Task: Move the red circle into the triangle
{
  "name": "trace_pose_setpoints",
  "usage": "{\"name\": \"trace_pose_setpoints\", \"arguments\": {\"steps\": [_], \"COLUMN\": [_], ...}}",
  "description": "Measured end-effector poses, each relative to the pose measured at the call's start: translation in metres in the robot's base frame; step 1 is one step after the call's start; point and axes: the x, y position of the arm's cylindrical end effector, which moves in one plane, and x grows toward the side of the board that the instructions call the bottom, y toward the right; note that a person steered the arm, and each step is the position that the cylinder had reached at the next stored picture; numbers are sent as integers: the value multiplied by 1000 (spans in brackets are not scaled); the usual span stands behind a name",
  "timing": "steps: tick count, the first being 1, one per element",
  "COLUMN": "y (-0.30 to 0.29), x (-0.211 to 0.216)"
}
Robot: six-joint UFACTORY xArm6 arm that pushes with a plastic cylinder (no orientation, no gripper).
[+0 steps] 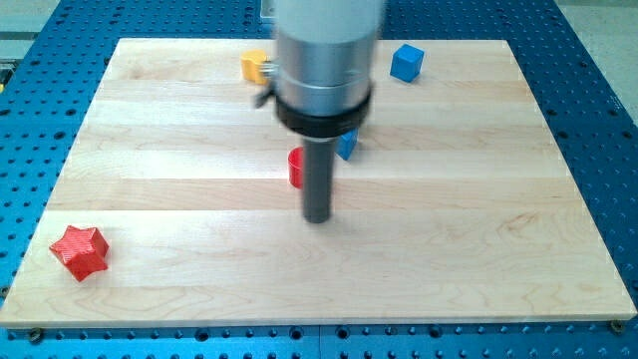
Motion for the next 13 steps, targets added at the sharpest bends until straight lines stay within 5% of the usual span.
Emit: {"name": "trace_pose_setpoints", "arguments": {"steps": [1, 3, 5, 6, 7, 10, 11, 13], "y": [-84, 17, 16, 109, 120, 188, 188, 12], "x": [-8, -47, -9, -16, -61, -68, -68, -19]}}
